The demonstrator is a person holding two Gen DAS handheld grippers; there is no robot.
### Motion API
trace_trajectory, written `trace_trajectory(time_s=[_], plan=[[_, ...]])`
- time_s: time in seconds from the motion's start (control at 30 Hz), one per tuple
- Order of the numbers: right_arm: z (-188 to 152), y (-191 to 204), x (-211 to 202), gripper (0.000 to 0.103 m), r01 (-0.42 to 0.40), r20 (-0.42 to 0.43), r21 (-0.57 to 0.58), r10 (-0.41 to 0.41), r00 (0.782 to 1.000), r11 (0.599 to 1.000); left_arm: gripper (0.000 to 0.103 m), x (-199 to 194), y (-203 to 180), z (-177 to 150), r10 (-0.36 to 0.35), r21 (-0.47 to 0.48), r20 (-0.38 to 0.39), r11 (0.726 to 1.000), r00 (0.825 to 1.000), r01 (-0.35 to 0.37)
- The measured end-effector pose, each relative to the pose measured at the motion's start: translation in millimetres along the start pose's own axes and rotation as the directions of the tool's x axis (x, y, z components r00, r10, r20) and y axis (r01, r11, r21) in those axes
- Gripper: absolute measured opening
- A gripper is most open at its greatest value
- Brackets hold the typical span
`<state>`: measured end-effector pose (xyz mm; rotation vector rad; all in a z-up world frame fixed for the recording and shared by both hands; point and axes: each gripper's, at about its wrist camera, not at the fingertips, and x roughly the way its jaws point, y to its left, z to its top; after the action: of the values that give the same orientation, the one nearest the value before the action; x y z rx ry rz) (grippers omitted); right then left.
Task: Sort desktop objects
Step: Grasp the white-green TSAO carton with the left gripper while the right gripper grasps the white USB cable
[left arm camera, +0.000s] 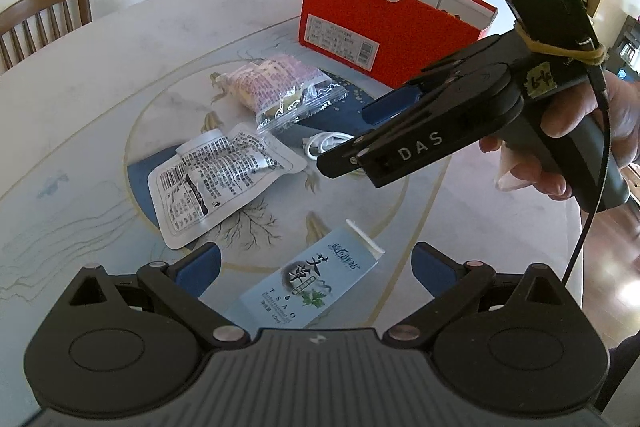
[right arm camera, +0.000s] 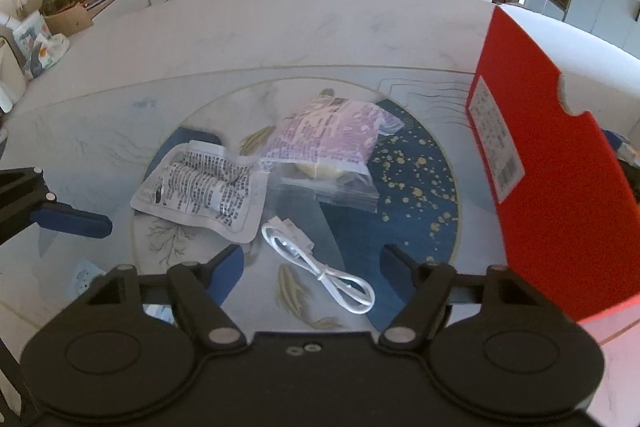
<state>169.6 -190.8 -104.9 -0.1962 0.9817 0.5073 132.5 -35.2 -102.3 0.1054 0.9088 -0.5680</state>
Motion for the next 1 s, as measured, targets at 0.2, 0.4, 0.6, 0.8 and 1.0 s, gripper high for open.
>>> trace_trajectory(time_s=[0.2, 0.4, 0.6, 0.8, 1.0], plan=[[1.1, 1.6, 6.4, 0.058, 0.017, -0.012, -0.011, -0.017, 1.0, 1.0, 0.099, 3.9, 2.0, -2.7, 0.002, 0.006, -0.001, 1.0, 1.0, -0.002], [2.7, 4.6, 8.4, 0.055, 0.034, -0.022, -0.051, -0.035, 0.999, 0.998, 0.086, 8.3, 3.1, -5.9, 0.005, 0.012, -0.024, 1.0, 1.0, -0.004], [4.0, 4.3, 8.5, 0.043, 0.039, -0.021, -0.05, -0.04, 0.999, 0.998, 0.071, 7.9, 2.0, -7.8, 0.006, 0.015, -0.023, 1.0, 1.0, -0.006], [4.4, 2.6, 8.2, 0.027, 0.042, -0.021, -0.047, -0.043, 0.999, 0.998, 0.057, 7.5, 2.1, -8.4, 0.014, 0.008, -0.018, 1.0, 1.0, -0.014], [2.8, 1.4, 6.0, 0.014, 0.048, -0.026, -0.043, -0.049, 0.998, 0.998, 0.04, 8.2, 3.2, -6.5, 0.039, -0.01, -0.025, 0.999, 0.999, -0.039]])
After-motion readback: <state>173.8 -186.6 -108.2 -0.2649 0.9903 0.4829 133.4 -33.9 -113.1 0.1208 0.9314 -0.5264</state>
